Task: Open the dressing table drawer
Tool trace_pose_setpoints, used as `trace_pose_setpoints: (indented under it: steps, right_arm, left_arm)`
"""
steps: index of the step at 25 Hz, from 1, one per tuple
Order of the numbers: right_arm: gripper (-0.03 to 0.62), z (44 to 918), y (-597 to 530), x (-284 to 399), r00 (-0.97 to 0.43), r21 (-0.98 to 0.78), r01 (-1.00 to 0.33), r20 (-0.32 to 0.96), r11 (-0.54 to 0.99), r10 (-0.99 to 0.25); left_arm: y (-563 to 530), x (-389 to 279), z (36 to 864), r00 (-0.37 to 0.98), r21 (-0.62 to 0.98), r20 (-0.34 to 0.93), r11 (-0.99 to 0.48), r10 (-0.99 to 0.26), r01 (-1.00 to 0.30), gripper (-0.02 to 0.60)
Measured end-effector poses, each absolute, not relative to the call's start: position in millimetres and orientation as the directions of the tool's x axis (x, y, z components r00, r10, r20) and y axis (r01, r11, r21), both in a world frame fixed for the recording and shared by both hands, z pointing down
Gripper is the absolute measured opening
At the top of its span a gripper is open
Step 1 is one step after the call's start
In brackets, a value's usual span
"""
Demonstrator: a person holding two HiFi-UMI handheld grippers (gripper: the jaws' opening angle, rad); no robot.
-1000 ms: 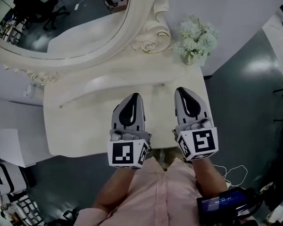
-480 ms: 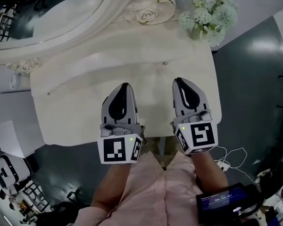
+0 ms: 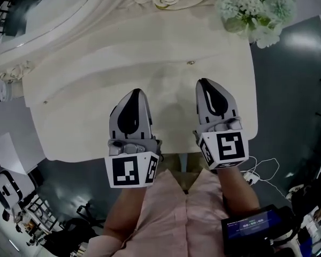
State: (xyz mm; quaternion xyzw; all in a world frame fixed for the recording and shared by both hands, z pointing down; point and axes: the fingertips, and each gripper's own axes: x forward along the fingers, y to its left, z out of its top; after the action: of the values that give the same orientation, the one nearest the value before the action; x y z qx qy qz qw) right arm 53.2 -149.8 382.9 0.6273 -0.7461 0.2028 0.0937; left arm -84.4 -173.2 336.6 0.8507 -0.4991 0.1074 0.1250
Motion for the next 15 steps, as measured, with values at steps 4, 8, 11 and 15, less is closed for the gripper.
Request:
trace_pose_setpoints:
  steps: [4,8,11,15]
  right_arm:
    - [0.021,390.1,-156.0,51.7,-0.202,-0.187,-0.973,0.402,0.135,-0.893]
    - [0.023,394.5,-163.6,51.1,-0.203,-0.183,-0.973,0.398,0.140,-0.894]
    - [0.083,401.0,-169.0,48.9,-0.211,-0.187,-0.972,0.413,0.144,-0.886]
    - [0.107,409.2,-175.0,48.1,-0.216,-0.185,-0.972,0.436,0.148,-0.874]
  left_arm:
    - [-178.0,-88.5,341.6,0.465,0.101,0.316,-0.458,-0.827,-0.883,0.021]
    - [-182.3,-93.6,347.2,0.451,0.104,0.326,-0.443,-0.831,-0.891,0.021]
    - [-184.7,-96.8,352.3,0.442,0.110,0.337,-0.432,-0.831,-0.895,0.021]
    - [-187.3,-99.9,359.4,0.431,0.118,0.353,-0.418,-0.830,-0.901,0.021]
